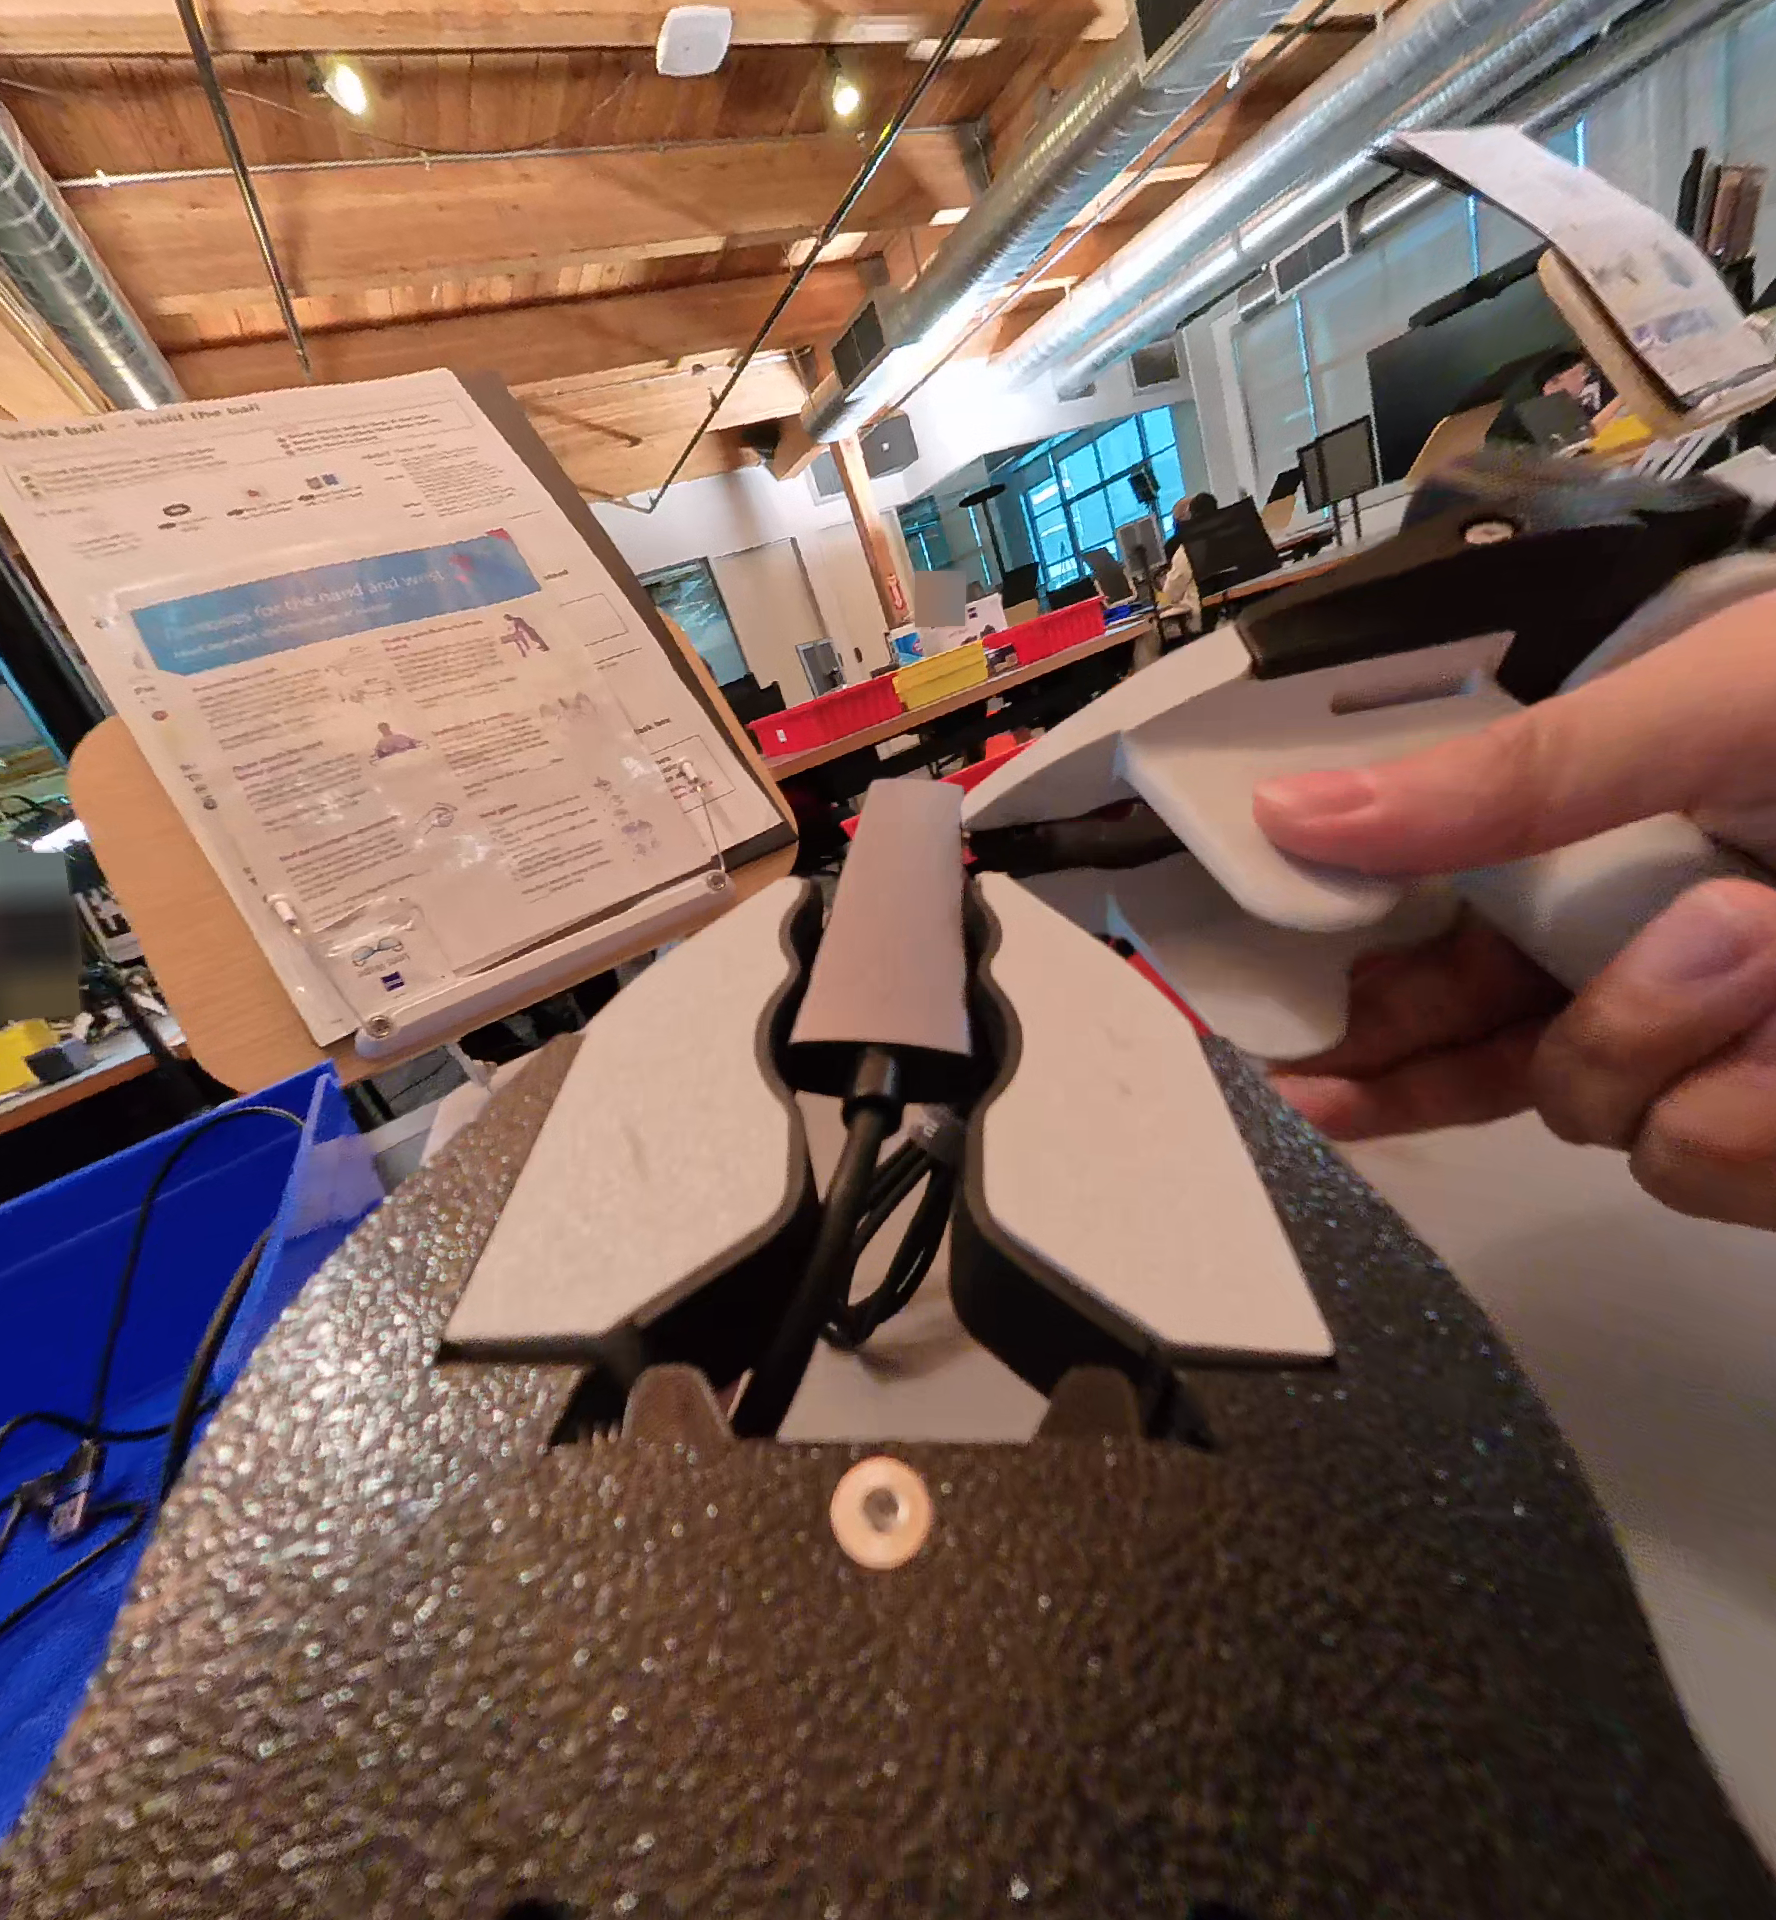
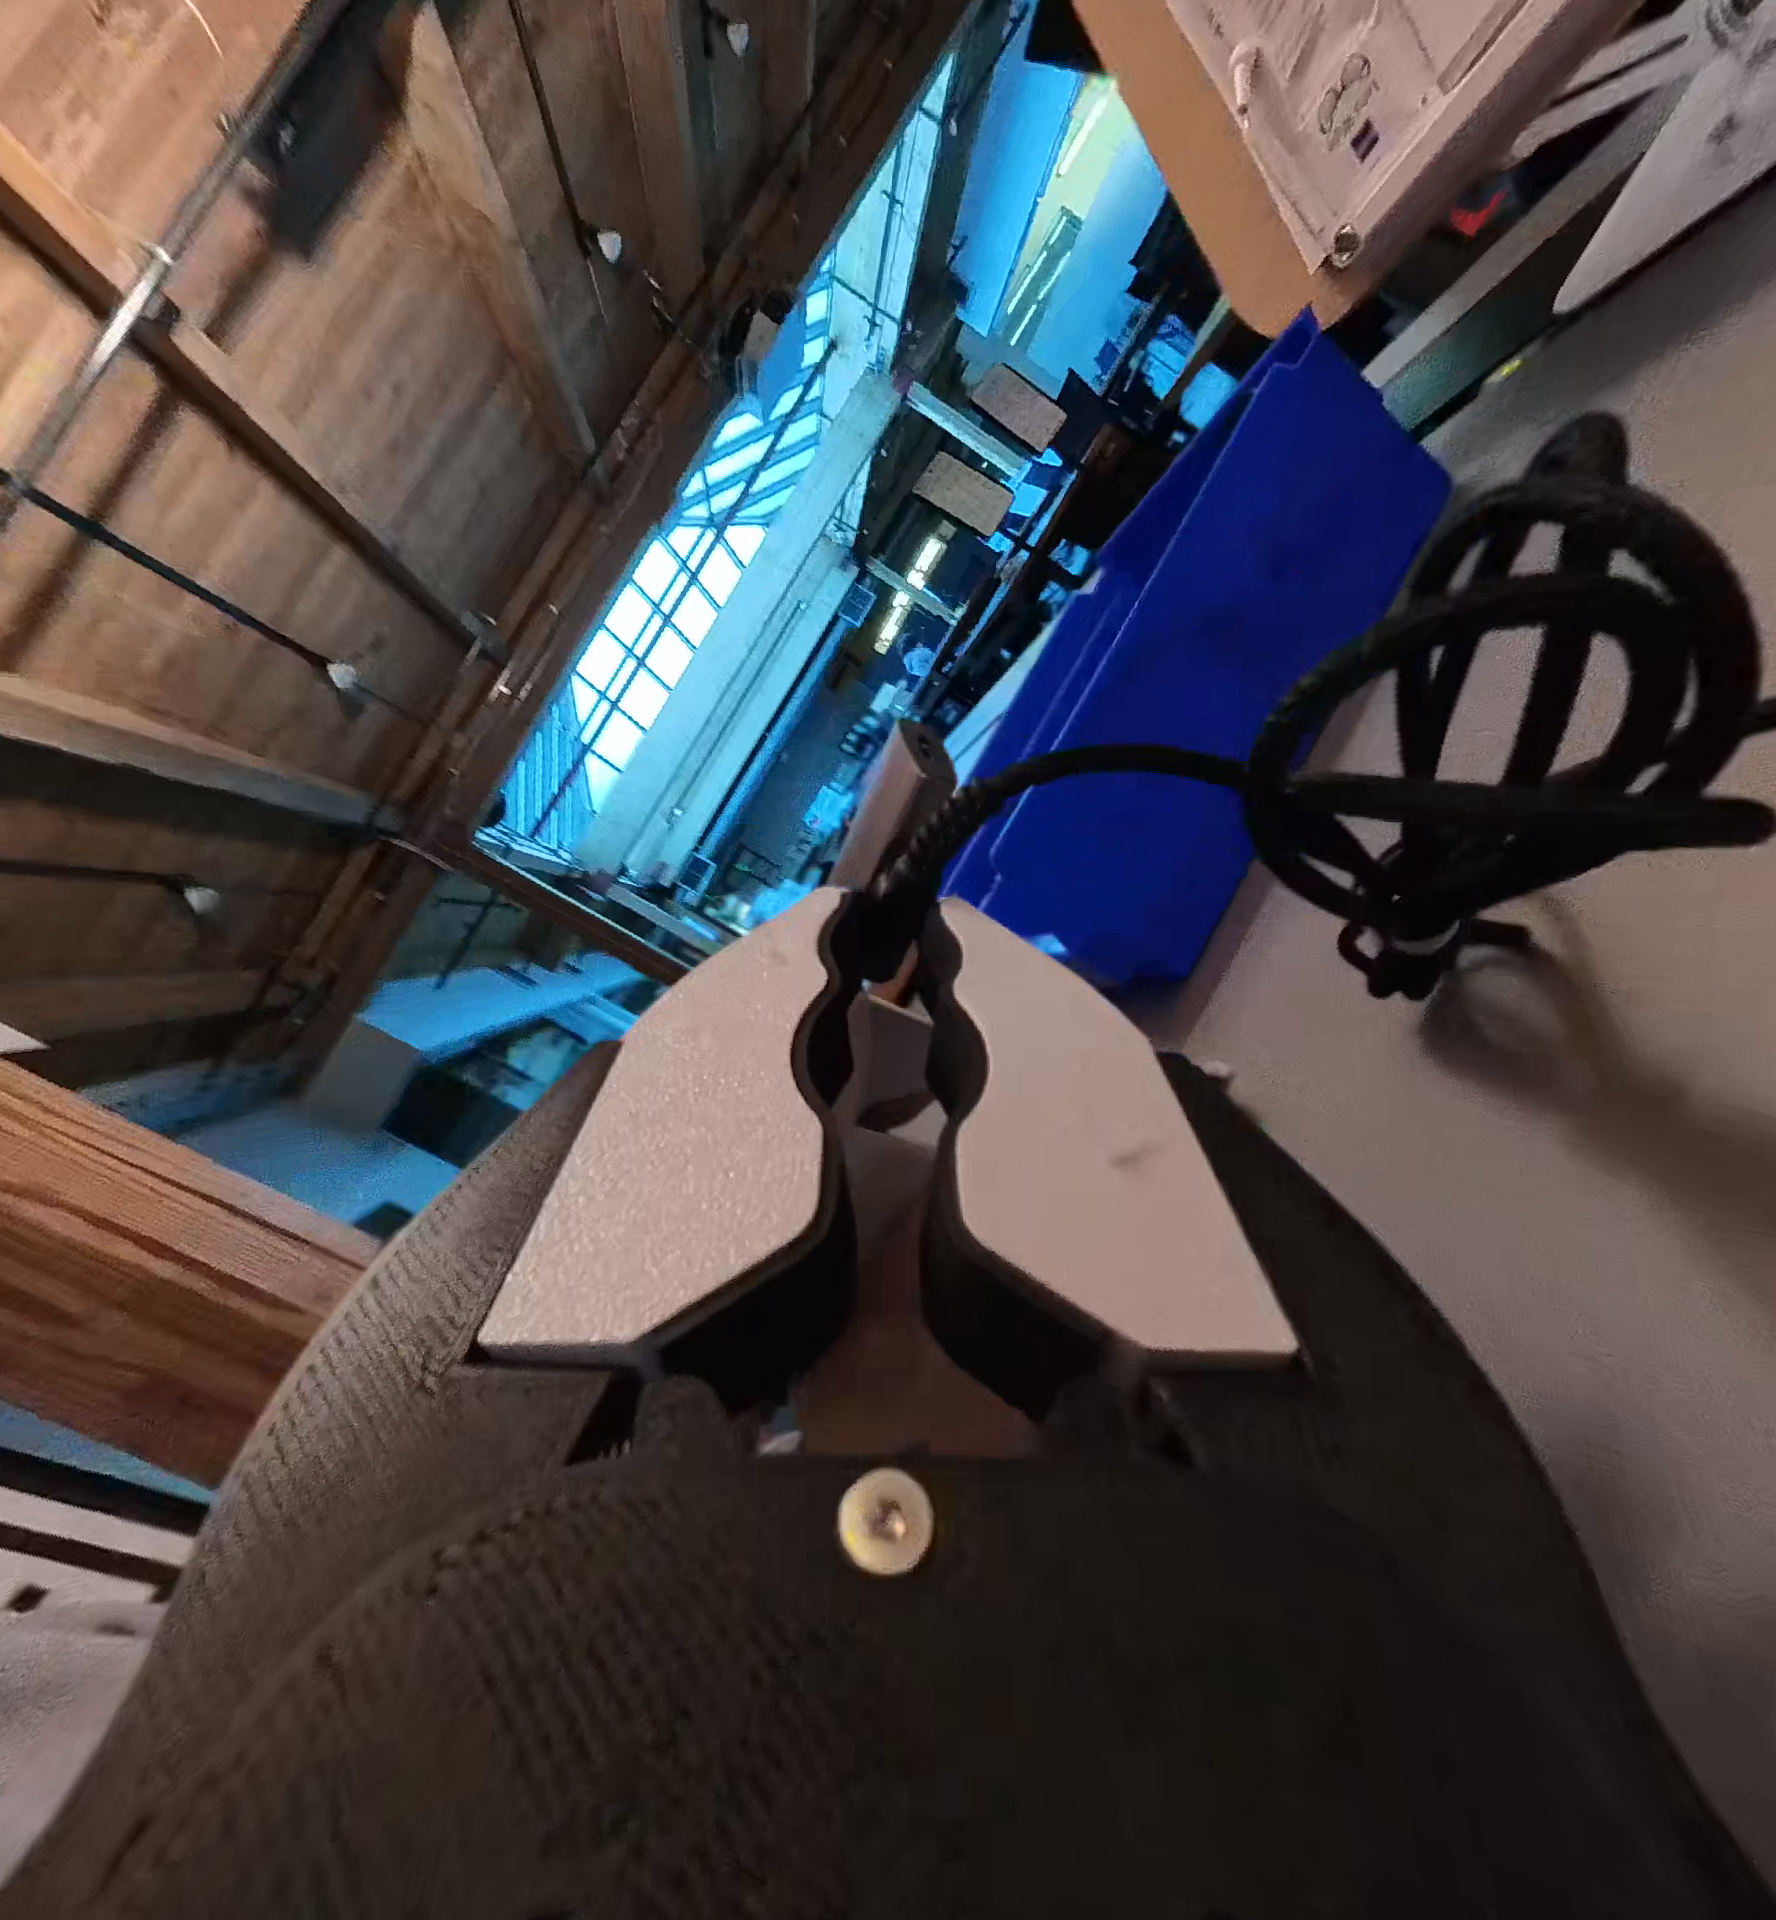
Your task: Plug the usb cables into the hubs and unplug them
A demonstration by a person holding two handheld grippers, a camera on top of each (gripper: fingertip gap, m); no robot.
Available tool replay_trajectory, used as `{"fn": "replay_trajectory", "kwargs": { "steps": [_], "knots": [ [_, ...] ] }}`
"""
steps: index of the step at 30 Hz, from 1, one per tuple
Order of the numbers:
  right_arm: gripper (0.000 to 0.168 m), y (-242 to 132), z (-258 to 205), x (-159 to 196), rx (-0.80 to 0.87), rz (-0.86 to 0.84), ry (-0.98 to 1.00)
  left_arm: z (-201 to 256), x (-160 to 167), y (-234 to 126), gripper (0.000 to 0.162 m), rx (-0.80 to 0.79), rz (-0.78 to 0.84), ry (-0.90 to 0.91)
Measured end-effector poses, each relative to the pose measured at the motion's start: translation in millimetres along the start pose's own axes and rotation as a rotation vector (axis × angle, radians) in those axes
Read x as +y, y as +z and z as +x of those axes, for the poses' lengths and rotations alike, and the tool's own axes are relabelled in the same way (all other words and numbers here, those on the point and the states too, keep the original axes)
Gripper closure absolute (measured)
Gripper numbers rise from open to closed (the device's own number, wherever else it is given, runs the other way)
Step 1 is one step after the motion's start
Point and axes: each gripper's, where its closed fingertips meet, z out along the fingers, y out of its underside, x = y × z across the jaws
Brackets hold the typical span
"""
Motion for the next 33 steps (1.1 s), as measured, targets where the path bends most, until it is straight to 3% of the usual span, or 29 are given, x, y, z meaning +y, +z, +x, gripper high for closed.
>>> {"fn": "replay_trajectory", "kwargs": {
  "steps": [2,3,4,6,9,12,18,24,28,33],
  "knots": [
    [0.158,-5,6,-1,0.068,-0.015,-0.086,-14,2,-2,0.136,-0.081,-0.007,-0.042],
    [0.158,-17,17,-6,0.14,-0.01,-0.17,-51,8,-11,0.136,-0.251,-0.021,-0.11],
    [0.158,-36,30,-14,0.191,0.024,-0.204,-79,17,-19,0.136,-0.277,-0.01,-0.247],
    [0.159,-55,28,-11,0.099,0.012,-0.047,-102,23,-26,0.136,-0.243,0.031,-0.397],
    [0.159,-53,14,13,0.136,-0.152,-0.264,-61,4,-17,0.136,-0.137,0.065,-0.203],
    [0.159,-53,-24,3,0.109,-0.193,-0.442,-43,1,-12,0.136,-0.085,0.056,-0.148],
    [0.16,-74,-89,-61,0.108,-0.149,-0.654,-62,12,-16,0.137,-0.118,0.043,-0.274],
    [0.16,-108,-81,-147,0.302,0.023,-0.791,-54,12,-14,0.136,-0.087,0.033,-0.237],
    [0.159,-117,-37,-173,0.34,0.046,-0.635,-48,12,-12,0.136,-0.064,0.029,-0.224],
    [0.159,-109,15,-167,0.357,0.023,-0.472,-47,13,-11,0.136,-0.048,0.023,-0.231]
  ]
}}
